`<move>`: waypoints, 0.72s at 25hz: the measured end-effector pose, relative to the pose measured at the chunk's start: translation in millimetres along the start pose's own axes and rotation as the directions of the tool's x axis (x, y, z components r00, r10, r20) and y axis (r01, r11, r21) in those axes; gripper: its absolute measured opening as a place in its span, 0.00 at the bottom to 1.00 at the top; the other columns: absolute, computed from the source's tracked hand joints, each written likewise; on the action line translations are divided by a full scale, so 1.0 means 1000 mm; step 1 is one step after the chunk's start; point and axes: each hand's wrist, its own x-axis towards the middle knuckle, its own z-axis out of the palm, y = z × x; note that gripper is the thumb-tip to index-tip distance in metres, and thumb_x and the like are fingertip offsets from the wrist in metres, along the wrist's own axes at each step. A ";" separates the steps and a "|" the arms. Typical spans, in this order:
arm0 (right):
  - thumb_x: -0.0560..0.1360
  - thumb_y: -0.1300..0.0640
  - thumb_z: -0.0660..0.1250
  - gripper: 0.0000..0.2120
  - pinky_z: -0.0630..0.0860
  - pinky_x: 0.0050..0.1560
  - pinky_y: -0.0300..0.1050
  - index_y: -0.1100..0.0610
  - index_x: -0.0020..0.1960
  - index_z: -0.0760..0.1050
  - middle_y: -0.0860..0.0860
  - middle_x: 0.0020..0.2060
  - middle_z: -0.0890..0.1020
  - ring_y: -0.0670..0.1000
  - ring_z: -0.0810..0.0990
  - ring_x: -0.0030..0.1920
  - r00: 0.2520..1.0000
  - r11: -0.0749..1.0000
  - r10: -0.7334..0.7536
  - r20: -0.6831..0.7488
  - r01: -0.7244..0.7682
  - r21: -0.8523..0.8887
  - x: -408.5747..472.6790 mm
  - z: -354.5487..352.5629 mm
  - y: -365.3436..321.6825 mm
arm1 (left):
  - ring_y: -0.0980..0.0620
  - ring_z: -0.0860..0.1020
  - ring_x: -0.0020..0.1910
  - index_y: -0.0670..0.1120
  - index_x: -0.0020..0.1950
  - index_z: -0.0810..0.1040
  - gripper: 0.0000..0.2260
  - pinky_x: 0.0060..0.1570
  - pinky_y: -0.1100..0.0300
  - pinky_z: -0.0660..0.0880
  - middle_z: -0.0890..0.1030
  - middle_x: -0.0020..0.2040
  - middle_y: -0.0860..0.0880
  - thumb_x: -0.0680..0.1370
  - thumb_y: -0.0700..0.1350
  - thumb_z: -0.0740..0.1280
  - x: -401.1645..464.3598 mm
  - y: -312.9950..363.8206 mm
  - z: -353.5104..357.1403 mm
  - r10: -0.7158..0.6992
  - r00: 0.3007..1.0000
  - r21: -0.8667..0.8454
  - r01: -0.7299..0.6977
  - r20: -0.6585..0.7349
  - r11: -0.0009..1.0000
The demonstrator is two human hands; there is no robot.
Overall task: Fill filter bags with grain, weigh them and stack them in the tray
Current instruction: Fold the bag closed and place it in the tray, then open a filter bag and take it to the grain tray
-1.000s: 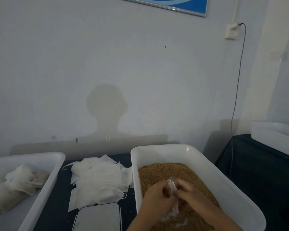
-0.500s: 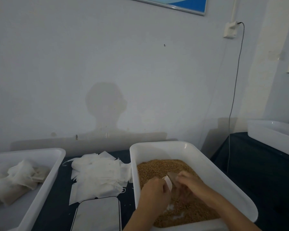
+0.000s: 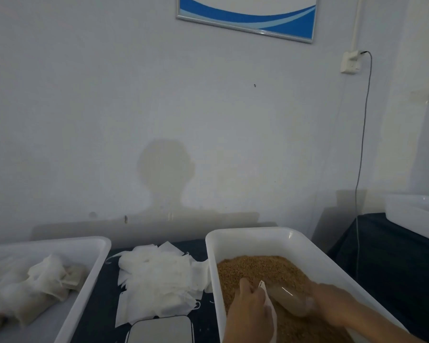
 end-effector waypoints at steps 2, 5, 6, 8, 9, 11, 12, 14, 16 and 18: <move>0.79 0.54 0.58 0.08 0.70 0.43 0.37 0.52 0.58 0.67 0.46 0.49 0.74 0.44 0.73 0.44 1.000 1.000 0.000 0.027 -0.001 0.012 -0.008 -0.024 0.008 | 0.53 0.69 0.59 0.44 0.52 0.73 0.06 0.60 0.68 0.67 0.63 0.57 0.48 0.77 0.45 0.64 -0.003 0.003 0.002 0.044 0.996 0.074 -0.038 -0.079 0.997; 0.76 0.52 0.65 0.08 0.72 0.41 0.35 0.50 0.50 0.66 0.46 0.46 0.72 0.43 0.72 0.39 0.996 0.999 0.038 0.077 -0.040 0.024 -0.023 -0.054 0.018 | 0.64 0.67 0.46 0.54 0.32 0.77 0.14 0.43 0.78 0.70 0.71 0.48 0.55 0.52 0.50 0.78 -0.006 0.010 -0.003 0.213 0.972 0.191 -0.192 -0.097 0.963; 0.75 0.52 0.67 0.08 0.75 0.46 0.38 0.50 0.48 0.67 0.47 0.48 0.73 0.44 0.74 0.40 0.994 0.998 0.052 0.092 -0.054 0.020 -0.025 -0.057 0.019 | 0.63 0.65 0.43 0.54 0.28 0.75 0.16 0.39 0.78 0.70 0.67 0.46 0.57 0.47 0.51 0.78 -0.007 0.014 -0.006 0.213 0.974 0.246 -0.188 -0.082 0.951; 0.74 0.53 0.67 0.09 0.76 0.51 0.42 0.48 0.42 0.66 0.46 0.47 0.73 0.46 0.75 0.43 0.995 0.999 0.044 0.095 -0.046 0.021 -0.024 -0.054 0.017 | 0.64 0.67 0.39 0.54 0.23 0.74 0.15 0.36 0.78 0.70 0.62 0.44 0.58 0.44 0.55 0.76 -0.005 0.013 -0.008 0.212 0.974 0.292 -0.182 -0.074 0.939; 0.73 0.53 0.67 0.09 0.74 0.48 0.40 0.47 0.40 0.66 0.45 0.46 0.72 0.47 0.74 0.45 0.998 0.999 0.009 0.066 -0.011 0.031 -0.023 -0.049 0.015 | 0.66 0.70 0.36 0.55 0.23 0.74 0.16 0.35 0.78 0.70 0.63 0.44 0.59 0.44 0.58 0.75 -0.007 0.017 -0.012 0.206 0.977 0.272 -0.185 -0.049 0.944; 0.74 0.54 0.63 0.05 0.71 0.48 0.37 0.44 0.46 0.71 0.44 0.49 0.74 0.47 0.74 0.51 0.998 0.998 -0.047 -0.039 0.048 0.041 -0.013 -0.036 0.007 | 0.67 0.76 0.35 0.57 0.29 0.80 0.16 0.39 0.78 0.72 0.73 0.44 0.62 0.47 0.63 0.76 -0.006 0.020 -0.017 0.160 0.981 0.166 -0.177 0.114 0.970; 0.76 0.54 0.60 0.10 0.70 0.54 0.38 0.45 0.55 0.73 0.45 0.55 0.75 0.46 0.74 0.56 0.990 0.997 -0.070 -0.120 0.074 0.024 -0.006 -0.026 0.004 | 0.63 0.78 0.44 0.57 0.40 0.83 0.15 0.49 0.74 0.74 0.77 0.49 0.59 0.57 0.61 0.76 0.002 0.017 -0.023 0.126 0.983 0.106 -0.140 0.136 0.984; 0.80 0.54 0.56 0.17 0.68 0.60 0.38 0.50 0.68 0.68 0.48 0.63 0.75 0.47 0.73 0.62 0.971 0.993 -0.063 -0.232 0.084 0.083 0.010 -0.005 -0.003 | 0.52 0.71 0.65 0.44 0.64 0.76 0.16 0.68 0.63 0.65 0.71 0.67 0.48 0.78 0.48 0.64 0.013 0.003 -0.009 0.252 0.966 0.082 -0.256 0.050 0.963; 0.81 0.53 0.55 0.16 0.69 0.59 0.40 0.50 0.68 0.68 0.49 0.63 0.75 0.48 0.74 0.62 0.949 0.981 -0.141 -0.282 0.172 0.088 0.017 0.012 -0.008 | 0.59 0.75 0.62 0.48 0.60 0.80 0.17 0.64 0.70 0.66 0.78 0.62 0.49 0.75 0.55 0.68 0.018 -0.004 -0.005 0.279 0.953 0.261 -0.301 0.119 0.917; 0.81 0.51 0.56 0.12 0.68 0.60 0.39 0.46 0.62 0.69 0.48 0.63 0.74 0.48 0.73 0.61 0.941 0.972 -0.168 -0.294 0.208 0.113 0.029 0.018 -0.018 | 0.69 0.80 0.40 0.62 0.39 0.84 0.19 0.43 0.79 0.72 0.84 0.39 0.60 0.55 0.70 0.74 0.009 0.002 -0.022 0.192 0.956 0.218 -0.240 0.222 0.946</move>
